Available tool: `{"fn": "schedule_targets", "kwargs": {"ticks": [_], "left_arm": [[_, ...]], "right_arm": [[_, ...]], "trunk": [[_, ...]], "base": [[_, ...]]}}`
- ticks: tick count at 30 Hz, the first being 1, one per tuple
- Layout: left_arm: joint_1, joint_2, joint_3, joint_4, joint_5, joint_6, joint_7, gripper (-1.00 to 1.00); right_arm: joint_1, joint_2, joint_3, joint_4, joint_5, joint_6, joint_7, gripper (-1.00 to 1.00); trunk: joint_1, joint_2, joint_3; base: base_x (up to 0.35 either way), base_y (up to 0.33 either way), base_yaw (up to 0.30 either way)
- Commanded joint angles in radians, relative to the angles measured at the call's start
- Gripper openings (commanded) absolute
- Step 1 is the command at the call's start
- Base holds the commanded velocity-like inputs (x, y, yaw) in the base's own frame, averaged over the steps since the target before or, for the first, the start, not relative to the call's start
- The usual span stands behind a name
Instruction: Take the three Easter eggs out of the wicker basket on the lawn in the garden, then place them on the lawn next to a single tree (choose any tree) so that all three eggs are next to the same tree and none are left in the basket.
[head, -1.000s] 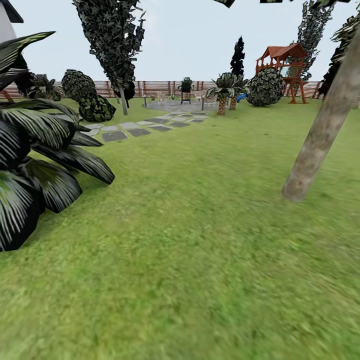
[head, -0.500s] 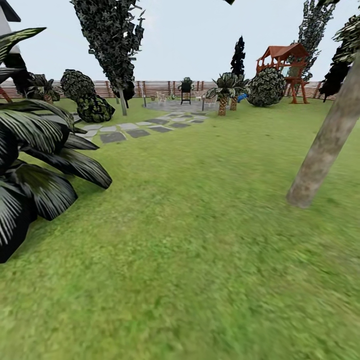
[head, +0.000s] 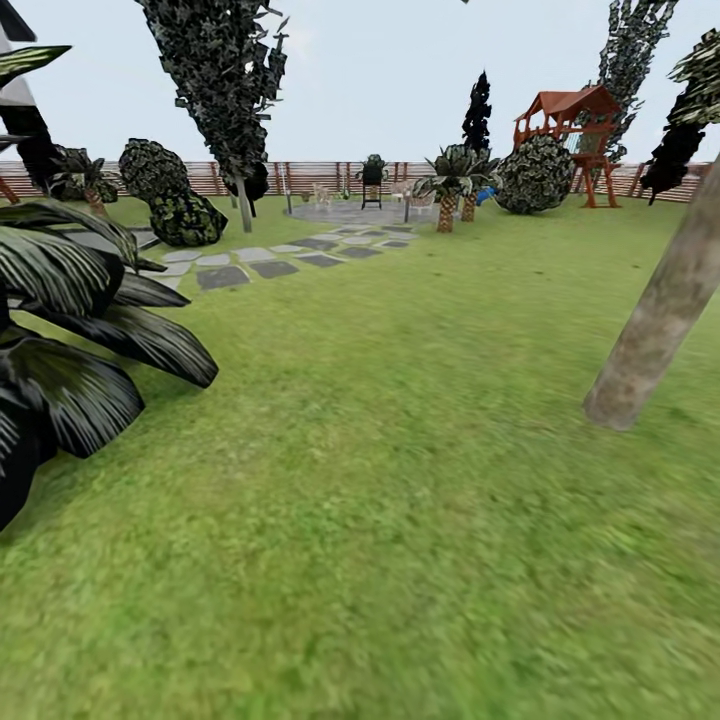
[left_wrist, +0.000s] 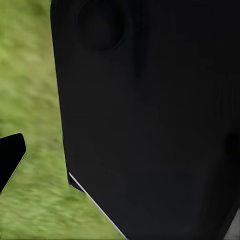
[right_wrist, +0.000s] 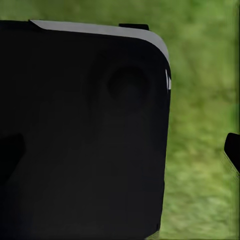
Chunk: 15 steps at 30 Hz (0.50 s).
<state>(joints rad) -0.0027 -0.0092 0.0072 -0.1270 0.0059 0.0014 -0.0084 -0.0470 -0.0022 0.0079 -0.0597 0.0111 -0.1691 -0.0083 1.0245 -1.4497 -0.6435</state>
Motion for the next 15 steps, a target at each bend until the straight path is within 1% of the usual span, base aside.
{"fn": "schedule_targets", "kwargs": {"ticks": [1,15], "left_arm": [[0.000,0.000,0.001,0.000,0.001,0.000,-0.001,1.00],[0.000,0.000,0.001,0.000,0.001,-0.001,0.000,1.00]], "right_arm": [[-0.001,0.000,0.001,0.000,0.003,-0.003,-0.001,1.00],[-0.001,0.001,0.001,0.000,0.004,-0.003,-0.001,1.00]], "trunk": [[0.001,0.000,-0.001],[0.001,0.000,-0.001]], "base": [[0.336,0.000,0.000],[0.336,0.000,0.000]]}}
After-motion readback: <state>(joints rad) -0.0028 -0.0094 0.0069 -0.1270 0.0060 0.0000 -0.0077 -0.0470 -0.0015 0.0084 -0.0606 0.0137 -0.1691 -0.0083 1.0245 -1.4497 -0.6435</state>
